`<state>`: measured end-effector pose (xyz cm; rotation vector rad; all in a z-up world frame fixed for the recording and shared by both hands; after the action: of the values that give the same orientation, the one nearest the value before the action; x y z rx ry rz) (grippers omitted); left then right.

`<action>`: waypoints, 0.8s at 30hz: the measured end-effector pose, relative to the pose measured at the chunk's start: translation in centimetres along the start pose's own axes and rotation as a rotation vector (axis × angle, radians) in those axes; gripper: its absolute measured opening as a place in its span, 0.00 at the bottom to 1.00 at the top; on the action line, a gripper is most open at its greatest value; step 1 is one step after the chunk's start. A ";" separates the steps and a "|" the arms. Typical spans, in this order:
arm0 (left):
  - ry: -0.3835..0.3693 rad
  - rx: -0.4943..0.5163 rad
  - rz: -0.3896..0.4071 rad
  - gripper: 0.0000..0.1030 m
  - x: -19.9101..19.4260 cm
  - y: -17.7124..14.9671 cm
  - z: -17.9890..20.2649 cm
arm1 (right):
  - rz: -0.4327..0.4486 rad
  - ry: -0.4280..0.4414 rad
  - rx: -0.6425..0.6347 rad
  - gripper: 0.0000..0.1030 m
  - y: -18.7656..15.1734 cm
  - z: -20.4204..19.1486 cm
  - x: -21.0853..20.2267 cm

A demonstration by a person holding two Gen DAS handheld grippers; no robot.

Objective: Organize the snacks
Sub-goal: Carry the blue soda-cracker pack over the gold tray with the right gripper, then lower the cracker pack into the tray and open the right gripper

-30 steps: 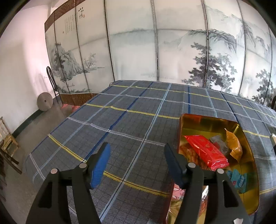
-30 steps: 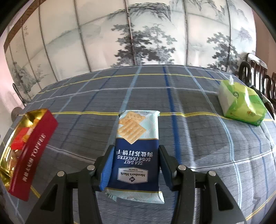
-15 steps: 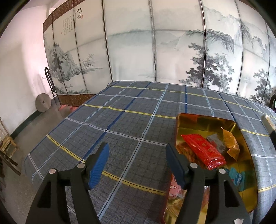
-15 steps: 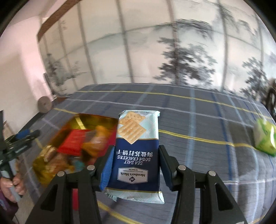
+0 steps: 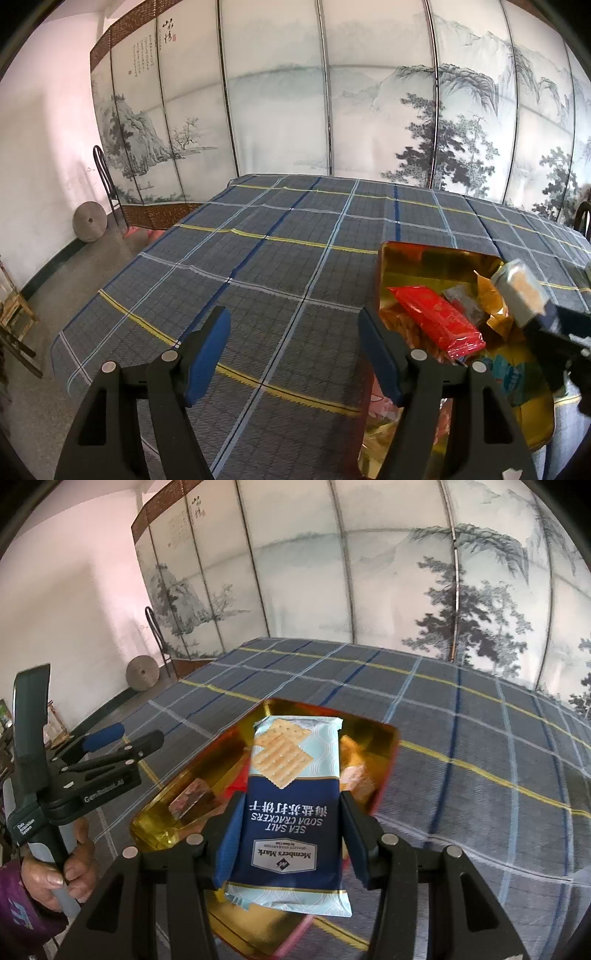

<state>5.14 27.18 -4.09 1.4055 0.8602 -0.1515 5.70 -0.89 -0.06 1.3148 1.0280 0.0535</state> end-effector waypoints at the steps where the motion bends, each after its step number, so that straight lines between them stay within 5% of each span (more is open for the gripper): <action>1: 0.000 0.000 0.001 0.66 0.0 0.0 0.0 | -0.005 0.003 -0.004 0.49 -0.1 -0.3 0.3; 24: -0.005 -0.003 0.002 0.68 0.1 0.0 -0.1 | -0.065 -0.009 -0.023 0.49 0.4 -1.6 3.0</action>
<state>5.11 27.34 -4.13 1.4028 0.8552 -0.1522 6.59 2.17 -1.36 1.2589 1.0589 0.0095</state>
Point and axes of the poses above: each gripper's, at about its wrist camera, not at the fingertips, and x roughly the way its jaws point, z to its right, y to its top, the point moved 2 cm from there along x, roughly the way its jaws point, and after that the axes turned 2 degrees about -z, right-handed, at the moved point
